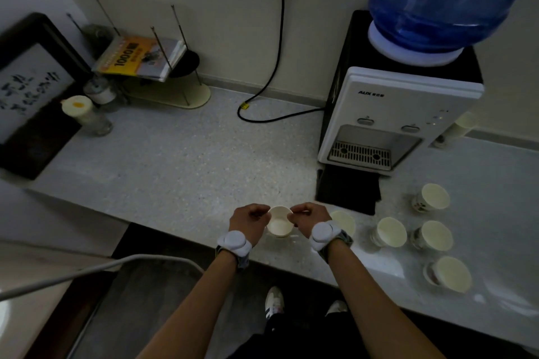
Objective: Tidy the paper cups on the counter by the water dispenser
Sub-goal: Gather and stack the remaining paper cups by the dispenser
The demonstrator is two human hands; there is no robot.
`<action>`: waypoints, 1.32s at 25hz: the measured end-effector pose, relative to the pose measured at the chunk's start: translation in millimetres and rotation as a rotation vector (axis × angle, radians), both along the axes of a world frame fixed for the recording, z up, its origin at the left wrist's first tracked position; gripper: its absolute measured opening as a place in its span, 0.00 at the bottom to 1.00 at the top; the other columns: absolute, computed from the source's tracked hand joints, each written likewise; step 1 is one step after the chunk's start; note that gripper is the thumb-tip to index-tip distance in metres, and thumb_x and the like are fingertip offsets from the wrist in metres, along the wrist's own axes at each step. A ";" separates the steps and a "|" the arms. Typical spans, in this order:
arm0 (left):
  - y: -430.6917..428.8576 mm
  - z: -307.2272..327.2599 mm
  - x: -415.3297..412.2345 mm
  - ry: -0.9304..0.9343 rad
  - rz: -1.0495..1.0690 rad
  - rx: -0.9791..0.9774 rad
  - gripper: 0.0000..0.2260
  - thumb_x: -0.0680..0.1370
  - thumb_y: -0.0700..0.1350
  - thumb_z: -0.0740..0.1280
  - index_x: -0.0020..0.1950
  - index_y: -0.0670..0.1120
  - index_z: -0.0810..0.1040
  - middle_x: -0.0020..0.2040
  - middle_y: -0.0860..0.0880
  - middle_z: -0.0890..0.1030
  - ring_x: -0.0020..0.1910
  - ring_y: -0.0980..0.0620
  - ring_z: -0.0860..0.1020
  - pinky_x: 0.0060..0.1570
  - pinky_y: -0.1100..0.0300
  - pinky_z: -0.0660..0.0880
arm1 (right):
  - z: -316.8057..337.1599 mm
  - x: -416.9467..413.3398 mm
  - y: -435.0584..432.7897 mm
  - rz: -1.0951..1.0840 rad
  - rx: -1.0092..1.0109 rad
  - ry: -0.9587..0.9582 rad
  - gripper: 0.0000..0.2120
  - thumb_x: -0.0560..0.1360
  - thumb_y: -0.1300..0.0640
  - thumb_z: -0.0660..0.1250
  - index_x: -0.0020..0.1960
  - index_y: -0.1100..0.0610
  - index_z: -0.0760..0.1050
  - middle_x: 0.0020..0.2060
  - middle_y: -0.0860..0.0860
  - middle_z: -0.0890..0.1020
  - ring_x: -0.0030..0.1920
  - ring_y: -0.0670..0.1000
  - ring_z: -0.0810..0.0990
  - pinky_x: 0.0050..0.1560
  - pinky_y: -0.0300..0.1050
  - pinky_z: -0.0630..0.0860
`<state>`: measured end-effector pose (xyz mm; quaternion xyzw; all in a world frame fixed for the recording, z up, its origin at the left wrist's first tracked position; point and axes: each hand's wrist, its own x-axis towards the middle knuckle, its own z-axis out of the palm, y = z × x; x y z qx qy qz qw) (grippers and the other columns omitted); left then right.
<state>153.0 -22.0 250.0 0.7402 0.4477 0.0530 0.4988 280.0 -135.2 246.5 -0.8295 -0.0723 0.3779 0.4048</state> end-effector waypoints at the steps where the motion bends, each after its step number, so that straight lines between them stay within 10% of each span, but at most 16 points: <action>1: -1.2 -2.2 -0.8 -0.007 0.006 -0.009 0.10 0.75 0.44 0.71 0.56 0.46 0.84 0.52 0.46 0.86 0.50 0.49 0.83 0.55 0.54 0.80 | -1.7 -1.0 -0.7 0.002 -0.009 0.002 0.08 0.66 0.56 0.76 0.35 0.46 0.79 0.46 0.56 0.86 0.48 0.56 0.85 0.55 0.55 0.81; 10: -3.6 -15.9 -4.2 0.040 -0.043 0.023 0.09 0.75 0.45 0.71 0.54 0.47 0.84 0.50 0.50 0.85 0.44 0.59 0.80 0.41 0.78 0.71 | -11.9 -5.7 -4.9 -0.009 -0.040 -0.017 0.07 0.69 0.59 0.74 0.47 0.57 0.83 0.49 0.57 0.86 0.53 0.57 0.83 0.57 0.54 0.80; 18: -3.0 -18.5 2.0 0.057 -0.076 0.065 0.08 0.75 0.49 0.70 0.51 0.49 0.85 0.48 0.50 0.86 0.48 0.52 0.83 0.53 0.57 0.80 | -12.6 -2.6 -8.2 -0.044 -0.019 0.043 0.06 0.69 0.59 0.74 0.45 0.56 0.83 0.50 0.59 0.86 0.52 0.59 0.83 0.57 0.56 0.80; 33: -24.2 23.5 66.7 -0.194 -0.152 0.106 0.06 0.76 0.46 0.69 0.51 0.48 0.84 0.46 0.51 0.85 0.44 0.57 0.80 0.40 0.78 0.70 | 24.8 38.3 -36.4 -0.241 0.008 -0.054 0.08 0.68 0.53 0.74 0.47 0.51 0.84 0.47 0.53 0.86 0.49 0.55 0.84 0.55 0.54 0.81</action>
